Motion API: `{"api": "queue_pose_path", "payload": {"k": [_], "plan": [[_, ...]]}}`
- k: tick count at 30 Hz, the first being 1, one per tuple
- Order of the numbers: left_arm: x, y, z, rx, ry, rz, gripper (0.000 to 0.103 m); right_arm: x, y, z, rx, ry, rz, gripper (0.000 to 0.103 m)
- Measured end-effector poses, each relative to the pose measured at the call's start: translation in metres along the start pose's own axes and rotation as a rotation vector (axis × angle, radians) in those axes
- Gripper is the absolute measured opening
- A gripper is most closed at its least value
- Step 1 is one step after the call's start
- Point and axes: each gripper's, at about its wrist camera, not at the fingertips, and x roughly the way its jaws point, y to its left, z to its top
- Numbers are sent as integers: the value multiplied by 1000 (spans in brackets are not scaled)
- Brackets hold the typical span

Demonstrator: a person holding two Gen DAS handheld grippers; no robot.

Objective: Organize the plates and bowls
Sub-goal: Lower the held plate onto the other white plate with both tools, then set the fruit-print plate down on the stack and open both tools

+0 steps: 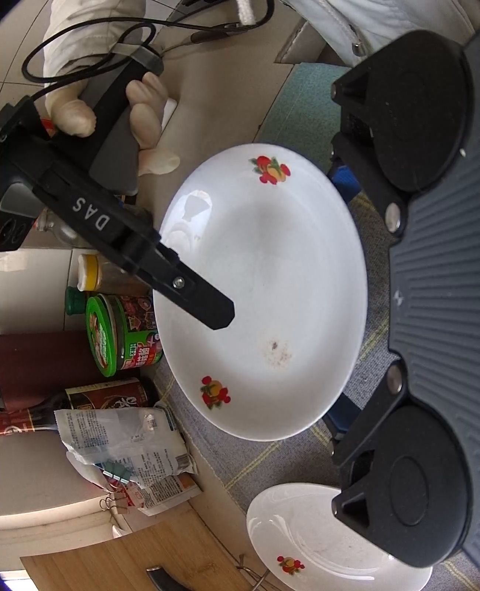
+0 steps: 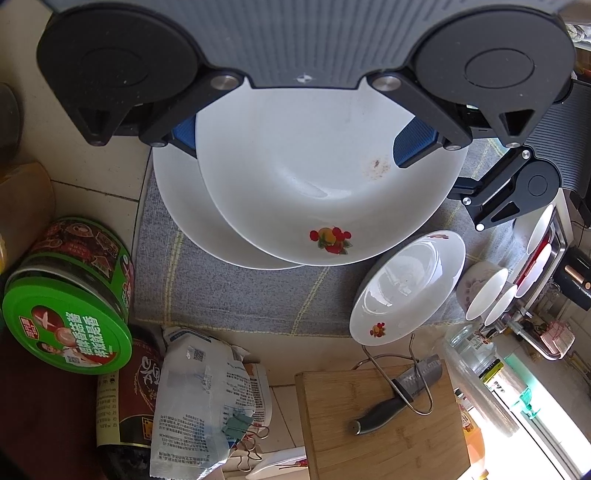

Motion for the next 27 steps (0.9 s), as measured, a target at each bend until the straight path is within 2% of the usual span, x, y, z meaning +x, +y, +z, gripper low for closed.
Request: {"api": "queue_pose_path", "payload": {"k": [27], "plan": [[14,5,4,-6,34,-4,102,5,-9,-2,23,9,-17,103]]}}
